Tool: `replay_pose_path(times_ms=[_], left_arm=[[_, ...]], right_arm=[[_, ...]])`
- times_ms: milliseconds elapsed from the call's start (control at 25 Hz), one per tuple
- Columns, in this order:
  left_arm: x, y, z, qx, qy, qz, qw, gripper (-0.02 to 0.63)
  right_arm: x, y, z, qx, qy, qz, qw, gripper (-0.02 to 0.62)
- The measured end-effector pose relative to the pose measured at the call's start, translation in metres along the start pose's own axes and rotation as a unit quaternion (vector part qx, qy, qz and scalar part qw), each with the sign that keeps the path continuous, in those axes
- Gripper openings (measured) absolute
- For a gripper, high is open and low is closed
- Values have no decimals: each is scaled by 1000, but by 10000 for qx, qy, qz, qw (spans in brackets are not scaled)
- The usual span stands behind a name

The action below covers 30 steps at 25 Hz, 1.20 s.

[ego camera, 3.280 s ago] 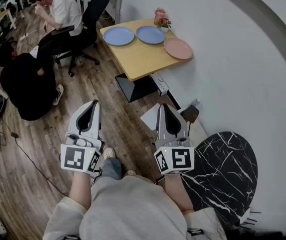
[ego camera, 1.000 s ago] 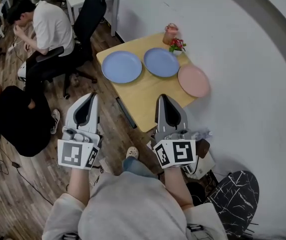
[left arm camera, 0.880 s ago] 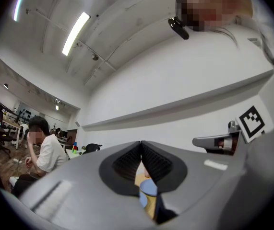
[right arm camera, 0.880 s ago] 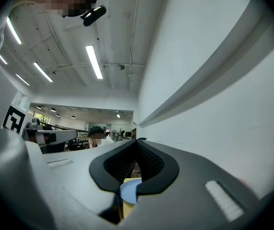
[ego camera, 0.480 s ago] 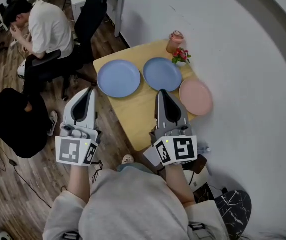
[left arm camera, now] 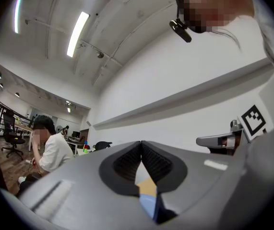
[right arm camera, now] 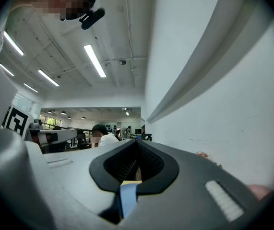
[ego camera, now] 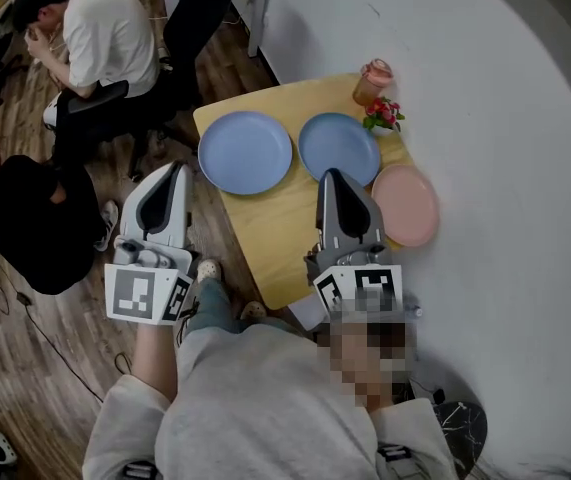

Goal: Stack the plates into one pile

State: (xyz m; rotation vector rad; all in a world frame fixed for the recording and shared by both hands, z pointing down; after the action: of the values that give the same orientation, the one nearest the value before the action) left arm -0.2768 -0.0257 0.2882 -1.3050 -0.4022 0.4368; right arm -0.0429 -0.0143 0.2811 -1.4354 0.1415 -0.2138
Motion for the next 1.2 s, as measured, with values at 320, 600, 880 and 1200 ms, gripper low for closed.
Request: replay_pose_path(times_ms=[320, 600, 880, 1200], left_arm=[[-33, -24, -36, -247, -218, 120, 9994, 58], [-75, -69, -95, -757, -817, 405, 9930, 58], [-110, -131, -143, -1449, -1459, 611, 9767, 59], [-138, -218, -166, -2516, -1816, 759, 9476, 60]], right_arm=[[0, -26, -44, -556, -202, -301, 9978, 3], [8, -62, -92, -1230, -797, -672, 9869, 3], [20, -113, -129, -1820, -1524, -1157, 9645, 3], [24, -195, -134, -2765, -2252, -1450, 9229, 5]])
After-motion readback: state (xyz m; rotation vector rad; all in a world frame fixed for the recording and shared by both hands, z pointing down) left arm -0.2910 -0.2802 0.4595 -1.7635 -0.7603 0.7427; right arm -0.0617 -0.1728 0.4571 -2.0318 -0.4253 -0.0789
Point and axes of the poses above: the fingertips, and each gripper's own axes: z backward along the fingers, x to its right, y out of its top, the point moved 4 cm from there along z, backward along the fingers, and after that the axes turned 6 degrees about -y, right-handed, at the moved point
